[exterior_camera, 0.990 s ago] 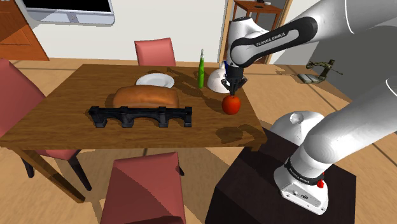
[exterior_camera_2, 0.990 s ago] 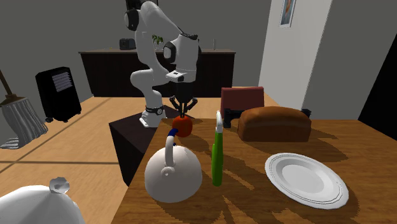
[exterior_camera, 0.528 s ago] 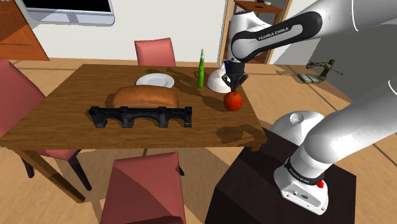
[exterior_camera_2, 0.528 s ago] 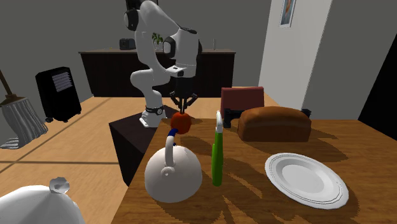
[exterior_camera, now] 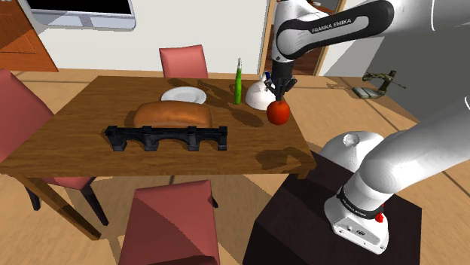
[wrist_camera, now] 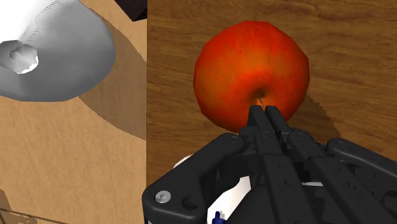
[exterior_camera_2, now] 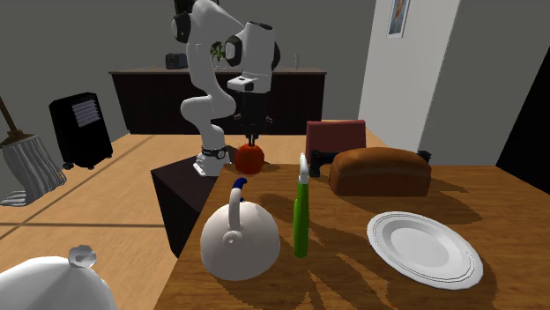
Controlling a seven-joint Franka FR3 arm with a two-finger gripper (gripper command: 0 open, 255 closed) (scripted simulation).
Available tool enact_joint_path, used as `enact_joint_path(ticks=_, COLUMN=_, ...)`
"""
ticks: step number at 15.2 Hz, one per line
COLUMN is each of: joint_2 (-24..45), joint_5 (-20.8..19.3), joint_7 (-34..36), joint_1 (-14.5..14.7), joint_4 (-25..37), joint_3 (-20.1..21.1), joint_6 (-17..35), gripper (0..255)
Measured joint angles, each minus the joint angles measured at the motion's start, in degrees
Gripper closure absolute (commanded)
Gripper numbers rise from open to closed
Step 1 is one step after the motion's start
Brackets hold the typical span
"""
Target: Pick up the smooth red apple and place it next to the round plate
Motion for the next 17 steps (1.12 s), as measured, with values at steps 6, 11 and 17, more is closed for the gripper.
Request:
enact_joint_path(ticks=6, joint_2=-0.82, joint_5=0.22, joint_7=-0.45, joint_1=0.05, joint_4=4.07, joint_3=0.01, joint_6=-4.86, gripper=255)
enact_joint_path(ticks=11, joint_2=-1.23, joint_5=0.33, joint_7=-0.85, joint_1=0.05, joint_4=7.51, joint_3=-0.02, joint_6=-8.69, gripper=255)
enact_joint_path(ticks=17, joint_2=-1.57, joint_5=0.41, joint_7=-1.34, joint_1=0.02, joint_4=11.92, joint_3=-0.05, joint_6=-13.42, gripper=255)
